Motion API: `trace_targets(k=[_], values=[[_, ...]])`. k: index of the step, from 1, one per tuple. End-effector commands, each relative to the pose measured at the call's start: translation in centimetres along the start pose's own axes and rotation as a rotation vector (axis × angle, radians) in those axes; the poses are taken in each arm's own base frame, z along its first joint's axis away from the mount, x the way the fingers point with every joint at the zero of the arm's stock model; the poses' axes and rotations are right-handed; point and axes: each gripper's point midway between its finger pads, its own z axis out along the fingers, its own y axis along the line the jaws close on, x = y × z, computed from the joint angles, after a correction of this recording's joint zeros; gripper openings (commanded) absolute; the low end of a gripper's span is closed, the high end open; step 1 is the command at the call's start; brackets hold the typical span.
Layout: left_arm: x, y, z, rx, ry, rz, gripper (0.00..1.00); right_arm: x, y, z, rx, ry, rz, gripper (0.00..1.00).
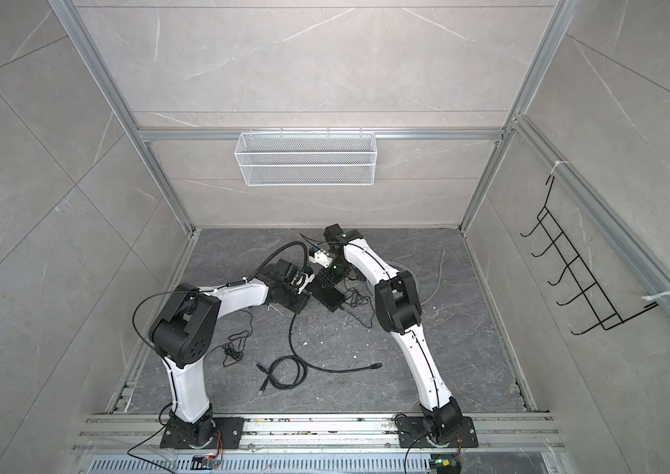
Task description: Insert the plug into the switch port
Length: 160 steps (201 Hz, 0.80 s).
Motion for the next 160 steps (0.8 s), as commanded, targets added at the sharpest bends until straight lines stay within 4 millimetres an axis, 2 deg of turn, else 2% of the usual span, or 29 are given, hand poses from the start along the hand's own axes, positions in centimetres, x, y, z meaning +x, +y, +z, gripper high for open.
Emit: trace_targets(k=[1, 64, 160], values=[[3.0, -0.1, 1.1, -0.002, 0.119, 0.023, 0.0, 3.1, -0.9, 3.6, 0.004, 0.123, 0.006, 0.49], [2.6, 0.8, 1.4, -0.085, 0.168, 0.021, 0.0, 3.1, -0.4, 3.7, -0.032, 0.131, -0.016, 0.49], [-0.5, 0.4, 0.0, -0.123, 0.099, 0.182, 0.0, 2.9, 0.4, 4.0, -0.076, 0.153, -0.091, 0.51]])
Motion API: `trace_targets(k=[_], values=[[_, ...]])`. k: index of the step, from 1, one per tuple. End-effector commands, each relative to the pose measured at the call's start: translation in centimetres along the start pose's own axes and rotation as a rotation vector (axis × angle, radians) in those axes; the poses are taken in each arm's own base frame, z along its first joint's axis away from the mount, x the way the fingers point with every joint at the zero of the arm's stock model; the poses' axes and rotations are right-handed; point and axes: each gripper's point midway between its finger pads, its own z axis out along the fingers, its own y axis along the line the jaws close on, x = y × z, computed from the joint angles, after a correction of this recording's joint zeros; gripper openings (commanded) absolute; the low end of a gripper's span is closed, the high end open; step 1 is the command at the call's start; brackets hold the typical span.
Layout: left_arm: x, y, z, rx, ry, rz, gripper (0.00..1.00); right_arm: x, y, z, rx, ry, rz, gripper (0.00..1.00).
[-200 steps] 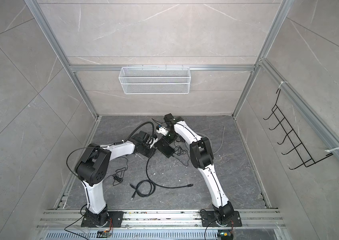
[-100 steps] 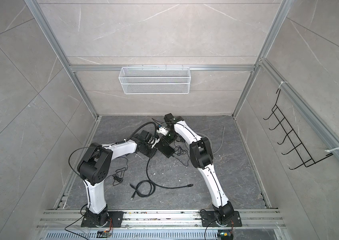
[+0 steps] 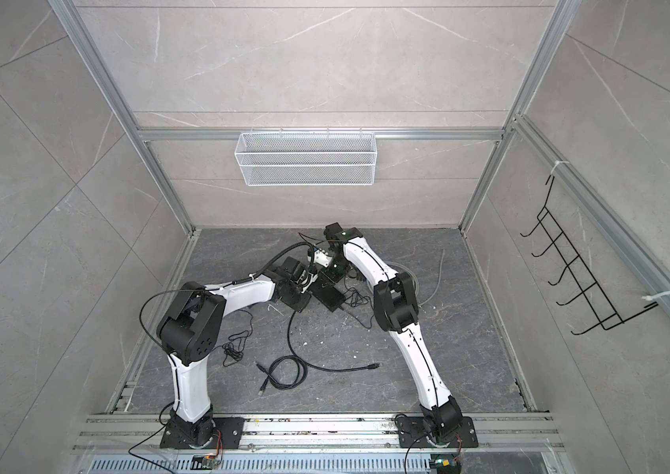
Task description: Insert the plug into the switch port
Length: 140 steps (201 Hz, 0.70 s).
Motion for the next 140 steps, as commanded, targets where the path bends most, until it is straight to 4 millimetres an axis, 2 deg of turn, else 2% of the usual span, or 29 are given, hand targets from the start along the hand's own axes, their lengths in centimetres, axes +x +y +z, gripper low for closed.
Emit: trace_targets(k=[1, 33, 72, 110, 140], values=[[-0.1, -0.3, -0.1, -0.014, 0.027, 0.11, 0.0, 3.1, 0.5, 3.9, -0.053, 0.138, -0.016, 0.51], [-0.3, -0.2, -0.1, -0.018, 0.032, 0.142, 0.0, 3.1, 0.7, 4.0, -0.076, 0.141, -0.02, 0.51], [-1.8, -0.1, -0.7, -0.028, -0.033, 0.121, 0.01, 2.8, 0.9, 3.7, -0.095, 0.126, -0.014, 0.51], [-1.9, -1.3, -0.2, 0.04, -0.069, 0.107, 0.0, 2.3, 1.3, 3.6, -0.123, 0.103, -0.004, 0.51], [-2.7, -2.7, -1.7, 0.11, -0.178, 0.105, 0.0, 2.4, 1.3, 3.7, -0.128, 0.108, 0.001, 0.51]])
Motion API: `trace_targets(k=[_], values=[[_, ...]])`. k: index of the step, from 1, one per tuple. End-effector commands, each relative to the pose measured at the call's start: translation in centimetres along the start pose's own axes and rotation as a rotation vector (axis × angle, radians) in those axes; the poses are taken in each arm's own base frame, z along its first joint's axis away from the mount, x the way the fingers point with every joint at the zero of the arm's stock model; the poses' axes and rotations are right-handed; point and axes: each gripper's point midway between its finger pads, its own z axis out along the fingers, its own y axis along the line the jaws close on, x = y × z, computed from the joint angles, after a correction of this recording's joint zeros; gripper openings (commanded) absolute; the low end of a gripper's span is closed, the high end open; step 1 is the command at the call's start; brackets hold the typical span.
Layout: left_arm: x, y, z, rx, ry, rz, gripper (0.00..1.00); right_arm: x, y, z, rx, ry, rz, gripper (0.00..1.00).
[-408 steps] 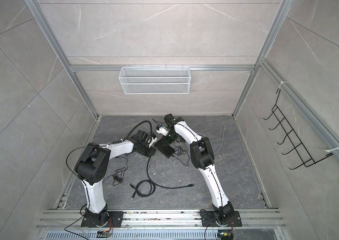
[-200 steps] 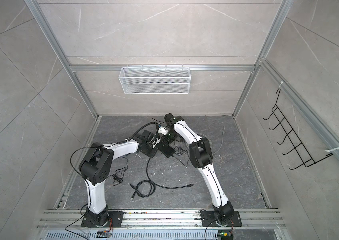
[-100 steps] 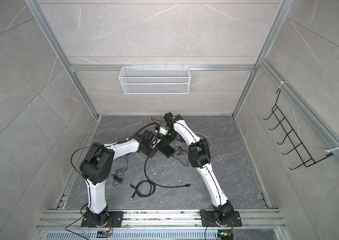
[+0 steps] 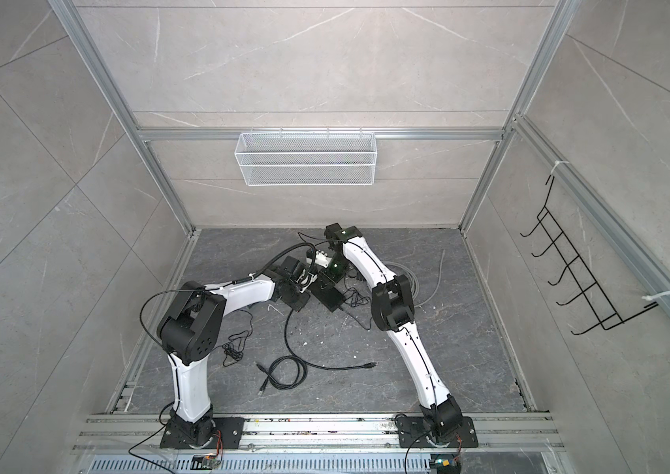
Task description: Insert the plug into the switch port
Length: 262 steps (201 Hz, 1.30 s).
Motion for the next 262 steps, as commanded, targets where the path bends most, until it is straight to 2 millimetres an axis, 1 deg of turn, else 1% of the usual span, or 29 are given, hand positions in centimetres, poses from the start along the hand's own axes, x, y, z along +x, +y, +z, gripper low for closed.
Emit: trace_targets(k=[1, 25, 31, 33, 37, 69, 101, 123, 135, 157, 170, 202, 215, 230, 242, 262], values=[[-2.7, -2.8, -1.8, 0.114, -0.159, 0.051, 0.0, 2.2, 0.2, 3.5, -0.044, 0.096, 0.022, 0.51], [-3.0, -2.7, -2.5, 0.102, -0.19, 0.061, 0.0, 2.3, 0.3, 3.5, -0.053, 0.096, 0.025, 0.51], [-3.0, -2.6, -2.5, 0.098, -0.188, 0.069, 0.0, 2.4, 0.4, 3.5, -0.059, 0.098, 0.023, 0.51], [-3.0, -2.6, -2.5, 0.096, -0.186, 0.07, 0.0, 1.8, 0.4, 3.1, -0.052, 0.079, 0.013, 0.51], [-2.9, -2.5, -2.4, 0.092, -0.18, 0.077, 0.0, 1.6, 0.5, 2.9, -0.053, 0.074, 0.006, 0.51], [-3.0, -2.2, -2.3, 0.077, -0.168, 0.093, 0.0, 1.6, 0.3, 2.4, -0.068, 0.06, 0.007, 0.5], [-2.9, -2.6, -2.3, 0.092, -0.166, 0.107, 0.0, 1.6, 0.1, 2.3, -0.074, 0.05, 0.013, 0.48], [-2.5, -3.6, -2.0, 0.12, -0.148, 0.126, 0.0, 1.4, 0.1, 2.1, -0.081, 0.043, 0.015, 0.47], [-2.4, -3.8, -1.9, 0.116, -0.142, 0.128, 0.0, 1.4, 0.1, 2.0, -0.087, 0.039, 0.019, 0.46], [-2.4, -4.1, -2.0, 0.126, -0.145, 0.13, 0.0, 1.2, 0.2, 1.9, -0.097, 0.026, 0.023, 0.42], [-2.3, -4.4, -2.2, 0.138, -0.143, 0.137, 0.0, 1.1, 0.2, 1.9, -0.101, 0.02, 0.03, 0.41], [-1.4, -4.5, -2.1, 0.145, -0.114, 0.126, 0.0, 1.2, -0.4, 1.8, -0.091, 0.017, 0.057, 0.39], [-1.1, -4.2, -1.9, 0.127, -0.103, 0.11, 0.0, 1.3, -0.6, 1.9, -0.084, 0.022, 0.068, 0.38], [-1.1, -3.3, -1.7, 0.081, -0.104, 0.083, 0.0, 1.4, -0.5, 1.9, -0.092, 0.027, 0.071, 0.38], [-1.4, -2.7, -1.5, 0.045, -0.111, 0.073, 0.0, 1.4, -0.3, 1.8, -0.103, 0.024, 0.065, 0.37], [-2.5, -2.4, -1.5, 0.022, -0.139, 0.072, 0.0, 1.4, 0.5, 1.7, -0.138, 0.021, 0.043, 0.37]])
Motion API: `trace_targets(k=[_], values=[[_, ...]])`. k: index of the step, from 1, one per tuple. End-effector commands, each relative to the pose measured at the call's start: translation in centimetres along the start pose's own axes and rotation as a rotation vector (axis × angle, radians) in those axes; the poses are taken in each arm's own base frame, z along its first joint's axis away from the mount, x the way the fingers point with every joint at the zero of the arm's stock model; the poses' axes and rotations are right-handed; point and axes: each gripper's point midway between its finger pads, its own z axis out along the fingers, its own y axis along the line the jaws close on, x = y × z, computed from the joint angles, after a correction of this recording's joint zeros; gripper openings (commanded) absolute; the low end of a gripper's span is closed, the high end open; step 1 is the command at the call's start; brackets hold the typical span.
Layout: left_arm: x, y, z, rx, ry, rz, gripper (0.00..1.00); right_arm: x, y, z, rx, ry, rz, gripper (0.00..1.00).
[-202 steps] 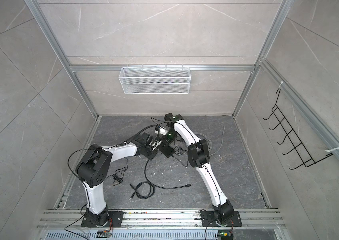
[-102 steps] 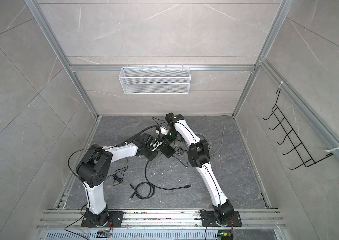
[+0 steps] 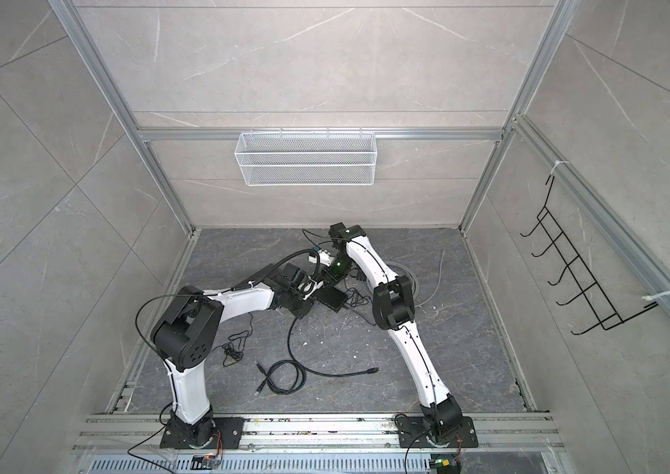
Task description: Insert the plug into the switch port
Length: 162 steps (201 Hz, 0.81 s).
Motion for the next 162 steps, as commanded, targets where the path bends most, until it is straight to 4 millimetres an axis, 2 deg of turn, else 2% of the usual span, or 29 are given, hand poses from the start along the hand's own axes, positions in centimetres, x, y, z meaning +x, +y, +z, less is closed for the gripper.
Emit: trace_targets(k=[1, 42, 106, 162], values=[[-2.9, 0.5, -1.2, -0.045, -0.09, 0.002, 0.0, 1.4, 0.3, 2.0, -0.057, 0.05, 0.005, 0.37], [-6.2, 0.1, -1.3, -0.016, -0.2, 0.016, 0.0, 1.4, 1.5, 2.2, -0.089, 0.061, -0.039, 0.37], [-10.8, 1.2, -3.1, -0.091, -0.432, 0.017, 0.0, 1.7, 2.2, 2.7, -0.088, 0.089, -0.069, 0.36], [-12.4, 0.6, -3.0, -0.094, -0.575, 0.014, 0.0, 1.8, 2.9, 2.7, -0.119, 0.087, -0.089, 0.35]])
